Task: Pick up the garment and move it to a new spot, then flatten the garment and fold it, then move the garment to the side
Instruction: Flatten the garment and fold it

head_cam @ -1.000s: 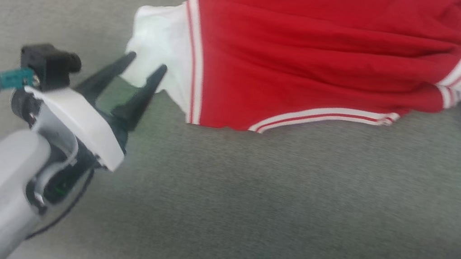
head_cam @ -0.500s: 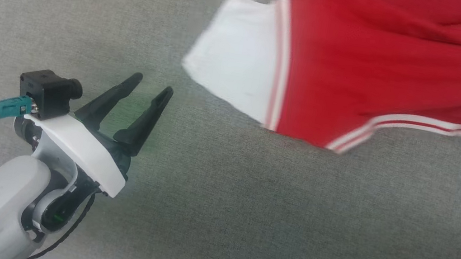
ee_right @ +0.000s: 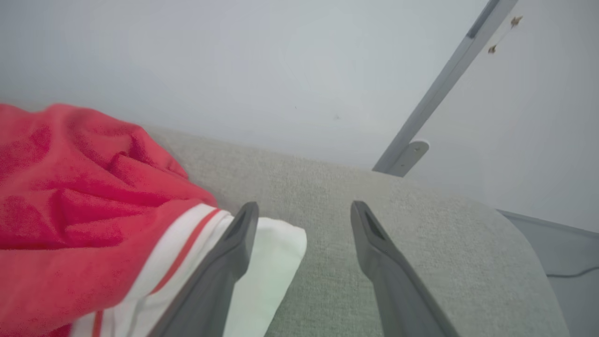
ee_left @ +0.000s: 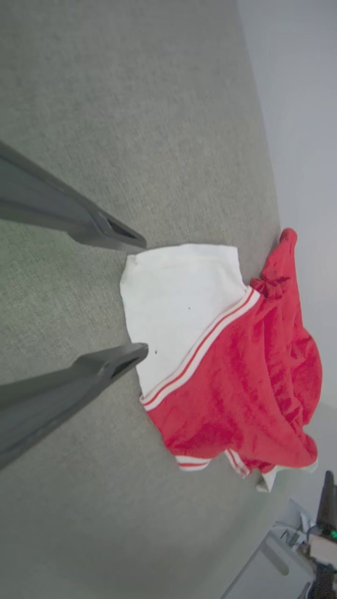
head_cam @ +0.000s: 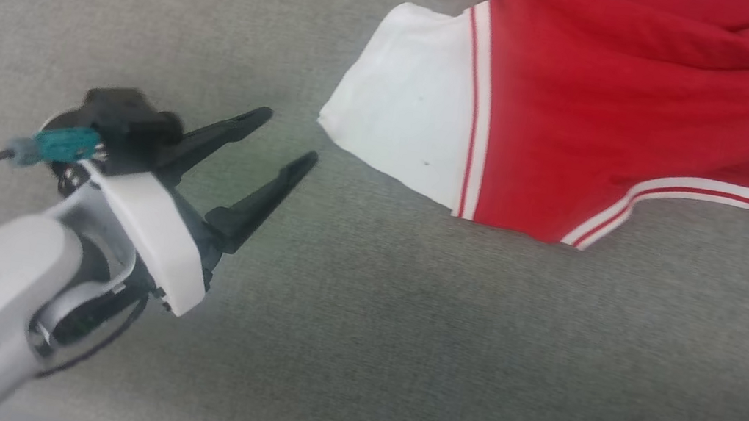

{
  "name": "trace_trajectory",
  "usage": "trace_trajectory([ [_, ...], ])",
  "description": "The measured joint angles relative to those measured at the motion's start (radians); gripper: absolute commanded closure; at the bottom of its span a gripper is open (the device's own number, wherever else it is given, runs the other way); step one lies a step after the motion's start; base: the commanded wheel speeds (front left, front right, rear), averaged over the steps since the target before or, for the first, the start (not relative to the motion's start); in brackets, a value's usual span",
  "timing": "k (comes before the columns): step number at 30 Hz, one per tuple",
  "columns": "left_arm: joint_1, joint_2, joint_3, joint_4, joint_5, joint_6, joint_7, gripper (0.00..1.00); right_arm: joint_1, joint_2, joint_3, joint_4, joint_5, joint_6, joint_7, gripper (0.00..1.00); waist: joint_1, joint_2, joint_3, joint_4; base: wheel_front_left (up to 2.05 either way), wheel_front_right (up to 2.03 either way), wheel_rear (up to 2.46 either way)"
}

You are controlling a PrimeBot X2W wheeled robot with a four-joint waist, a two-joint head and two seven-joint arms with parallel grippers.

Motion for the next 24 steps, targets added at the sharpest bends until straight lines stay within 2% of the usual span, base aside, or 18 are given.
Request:
trace_trajectory([
  [3,-0.072,0.033,-0.048,-0.02,0.015,-0.04,0.088,0.0,0.045,0.005,-0.02,-0.052,0.049,0.0,-0.057,0.0,0.0,0.0,-0.014,-0.027,0.0,0.0,0.0],
  [4,-0.072,0.033,-0.048,-0.02,0.015,-0.04,0.088,0.0,0.045,0.005,-0.02,-0.052,0.049,0.0,-0.057,0.0,0.0,0.0,-0.014,-0.027,0.0,0.0,0.0],
  [8,-0.185,0.054,-0.138,-0.054,-0.003,-0.062,0.244,0.0,0.126,0.001,-0.05,-0.148,0.109,0.0,-0.111,0.0,0.0,0.0,-0.028,-0.081,0.0,0.0,0.0],
  [11,-0.271,0.044,-0.244,-0.104,-0.076,-0.064,0.362,0.0,0.195,0.007,-0.07,-0.222,0.136,0.0,-0.129,0.0,0.0,0.0,-0.032,-0.131,0.0,0.0,0.0],
  [14,-0.354,0.025,-0.326,-0.12,-0.152,-0.065,0.437,0.0,0.256,0.02,-0.106,-0.283,0.16,0.0,-0.134,0.0,0.0,0.0,-0.032,-0.182,0.0,0.0,0.0],
  [17,-0.428,0.01,-0.392,-0.091,-0.18,-0.065,0.479,0.0,0.3,0.043,-0.136,-0.336,0.168,0.0,-0.134,0.0,0.0001,0.0,-0.024,-0.23,0.0,0.0,0.0],
  [24,-0.532,-0.055,-0.488,0.075,-0.226,-0.065,0.495,0.0,0.345,0.112,-0.168,-0.428,0.168,0.0,-0.133,0.0,0.0,0.0,0.014,-0.316,0.0,0.0,0.0],
])
